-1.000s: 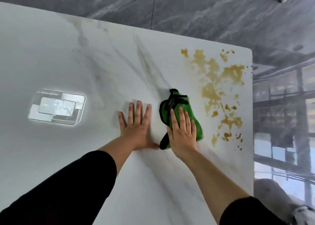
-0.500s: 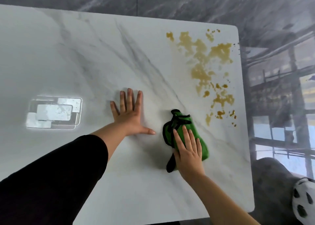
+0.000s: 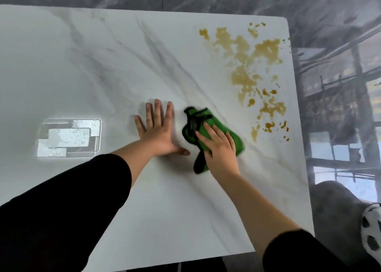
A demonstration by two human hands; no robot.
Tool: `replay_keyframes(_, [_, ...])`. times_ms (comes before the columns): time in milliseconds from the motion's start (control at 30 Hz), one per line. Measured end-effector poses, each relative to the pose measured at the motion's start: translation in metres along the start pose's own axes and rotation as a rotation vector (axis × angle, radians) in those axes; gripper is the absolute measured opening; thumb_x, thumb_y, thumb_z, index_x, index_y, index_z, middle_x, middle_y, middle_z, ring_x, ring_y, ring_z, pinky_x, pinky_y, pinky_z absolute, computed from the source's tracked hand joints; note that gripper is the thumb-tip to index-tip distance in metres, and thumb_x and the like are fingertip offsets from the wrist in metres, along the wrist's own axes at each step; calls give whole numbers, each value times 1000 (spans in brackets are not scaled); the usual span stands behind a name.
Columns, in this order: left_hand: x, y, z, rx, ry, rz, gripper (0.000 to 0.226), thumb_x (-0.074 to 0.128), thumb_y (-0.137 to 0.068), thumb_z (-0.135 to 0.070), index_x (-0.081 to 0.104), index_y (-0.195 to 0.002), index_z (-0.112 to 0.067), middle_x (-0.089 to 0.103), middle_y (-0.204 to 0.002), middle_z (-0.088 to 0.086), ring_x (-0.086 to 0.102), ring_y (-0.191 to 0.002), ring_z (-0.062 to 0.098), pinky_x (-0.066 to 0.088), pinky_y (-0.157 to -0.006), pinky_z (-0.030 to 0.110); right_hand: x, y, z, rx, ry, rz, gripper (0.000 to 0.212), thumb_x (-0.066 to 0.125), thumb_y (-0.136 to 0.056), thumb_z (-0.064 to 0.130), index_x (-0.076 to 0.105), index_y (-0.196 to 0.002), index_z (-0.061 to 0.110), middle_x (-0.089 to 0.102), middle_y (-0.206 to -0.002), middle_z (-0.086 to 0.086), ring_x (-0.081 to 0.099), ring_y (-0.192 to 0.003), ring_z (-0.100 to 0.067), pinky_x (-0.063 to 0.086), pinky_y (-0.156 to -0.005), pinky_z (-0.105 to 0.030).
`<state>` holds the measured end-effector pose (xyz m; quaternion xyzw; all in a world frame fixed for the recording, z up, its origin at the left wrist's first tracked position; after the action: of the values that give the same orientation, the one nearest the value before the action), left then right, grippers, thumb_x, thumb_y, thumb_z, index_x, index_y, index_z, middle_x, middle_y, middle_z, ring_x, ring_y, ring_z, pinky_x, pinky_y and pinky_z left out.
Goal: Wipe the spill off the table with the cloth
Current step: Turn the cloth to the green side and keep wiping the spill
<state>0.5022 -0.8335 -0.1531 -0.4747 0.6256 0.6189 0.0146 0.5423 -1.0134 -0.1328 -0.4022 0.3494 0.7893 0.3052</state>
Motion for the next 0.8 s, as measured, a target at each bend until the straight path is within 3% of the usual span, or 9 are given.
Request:
replay_keyframes(233, [-3, 5, -1, 24, -33, 11, 156, 68, -45, -88, -55, -125, -34, -62, -128, 3, -54, -122, 27, -21, -105, 63, 2, 104, -53, 300, -243, 8, 51, 68, -81, 3, 62, -127, 25, 44, -142, 14, 34, -140, -17, 22, -116, -34])
replay_keyframes(300, [-3, 5, -1, 28, -38, 3, 156, 67, -44, -89, -55, -124, -34, -58, -135, 6, -52, -123, 27, -20, -106, 63, -5, 107, -58, 465, -404, -48, 33, 67, -86, 10, 66, -113, 27, 59, -128, 14, 46, -130, -17, 37, -103, -24])
replay_keyframes(367, [-2, 4, -2, 26, -36, -2, 156, 67, -43, -89, -55, -123, -34, -54, -141, 8, -51, -125, 27, -19, -106, 63, -21, 107, -59, 551, -529, -156, 18, 65, -89, 15, 65, -90, 33, 68, -96, 12, 62, -99, -20, 44, -76, -12])
replay_keyframes(433, [-2, 4, -2, 24, -34, -7, 157, 68, -42, -89, -55, -122, -35, -54, -142, 8, -50, -128, 28, -19, -106, 63, -37, 107, -64, 664, -740, -242, 13, 63, -91, 19, 65, -83, 29, 69, -82, -1, 65, -83, -28, 47, -67, -23])
replay_keyframes(500, [-2, 3, -2, 25, -31, -12, 157, 68, -40, -90, -56, -121, -37, -53, -143, 7, -49, -130, 29, -19, -107, 63, -50, 110, -69, 762, -1072, -276, 8, 63, -92, 19, 69, -87, 22, 72, -88, -9, 69, -83, -28, 53, -68, -36])
replay_keyframes(567, [-2, 3, -1, 22, -29, -21, 157, 68, -39, -90, -56, -119, -38, -52, -144, 7, -47, -132, 29, -19, -107, 63, -60, 115, -77, 797, -1391, -267, 10, 63, -92, 17, 72, -89, 19, 73, -94, -8, 71, -86, -23, 57, -66, -37])
replay_keyframes(633, [-2, 2, -1, 16, -32, -28, 157, 67, -37, -91, -56, -119, -38, -52, -144, 7, -46, -133, 29, -19, -107, 62, -71, 120, -93, 813, -1517, -282, 13, 60, -93, 12, 71, -97, 16, 73, -100, -7, 71, -92, -22, 57, -68, -36])
replay_keyframes(700, [0, 1, -1, 16, -35, -33, 157, 66, -37, -92, -56, -121, -38, -52, -144, 7, -47, -133, 29, -19, -107, 62, -73, 126, -115, 876, -1456, -260, 18, 56, -93, 6, 68, -105, 11, 71, -104, -8, 69, -93, -21, 57, -75, -38])
replay_keyframes(800, [0, 1, -1, 17, -37, -40, 157, 64, -37, -93, -55, -123, -39, -51, -145, 7, -46, -133, 28, -18, -108, 62, -70, 138, -145, 1040, -831, -54, 29, 55, -89, 4, 55, -118, 2, 60, -104, -12, 56, -89, -23, 51, -84, -46])
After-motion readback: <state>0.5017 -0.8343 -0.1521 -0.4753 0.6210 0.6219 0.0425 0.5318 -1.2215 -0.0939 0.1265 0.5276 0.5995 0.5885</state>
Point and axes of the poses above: each hand's wrist, its own y-axis away from the middle knuckle, its own x-axis out of the palm, z = x × y, the point moved 5 cm from there along -y, towards the middle knuckle
